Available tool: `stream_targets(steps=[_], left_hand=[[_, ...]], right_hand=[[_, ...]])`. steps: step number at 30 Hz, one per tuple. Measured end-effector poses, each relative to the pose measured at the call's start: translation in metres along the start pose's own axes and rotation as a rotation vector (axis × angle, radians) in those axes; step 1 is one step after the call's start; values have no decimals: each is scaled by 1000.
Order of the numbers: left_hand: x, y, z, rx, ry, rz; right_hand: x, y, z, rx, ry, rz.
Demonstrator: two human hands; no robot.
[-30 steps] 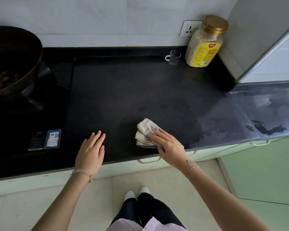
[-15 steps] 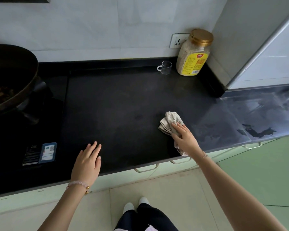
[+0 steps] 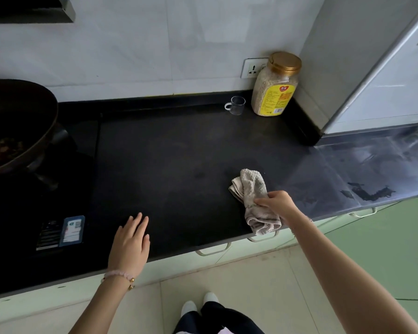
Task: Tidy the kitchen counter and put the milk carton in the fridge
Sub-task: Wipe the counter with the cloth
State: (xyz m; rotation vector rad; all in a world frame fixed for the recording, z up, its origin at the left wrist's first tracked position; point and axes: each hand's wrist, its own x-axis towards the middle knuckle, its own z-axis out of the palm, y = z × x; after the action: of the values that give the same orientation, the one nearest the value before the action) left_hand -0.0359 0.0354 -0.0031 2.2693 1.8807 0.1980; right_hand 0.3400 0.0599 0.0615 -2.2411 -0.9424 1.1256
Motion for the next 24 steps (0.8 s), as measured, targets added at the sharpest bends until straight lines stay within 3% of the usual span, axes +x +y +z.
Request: stream_targets(steps=[11, 17, 21, 24], left_hand=[[2, 6, 2, -2, -11, -64], [10, 21, -7, 34, -23, -164], [18, 56, -13, 60, 11, -246], [37, 117, -8, 62, 67, -161]], right_hand=[[-21, 18, -9, 485, -15, -47], [-16, 42, -48, 624, 15, -63], [3, 60, -95, 686, 12, -98], [25, 75, -139, 708, 0, -140]])
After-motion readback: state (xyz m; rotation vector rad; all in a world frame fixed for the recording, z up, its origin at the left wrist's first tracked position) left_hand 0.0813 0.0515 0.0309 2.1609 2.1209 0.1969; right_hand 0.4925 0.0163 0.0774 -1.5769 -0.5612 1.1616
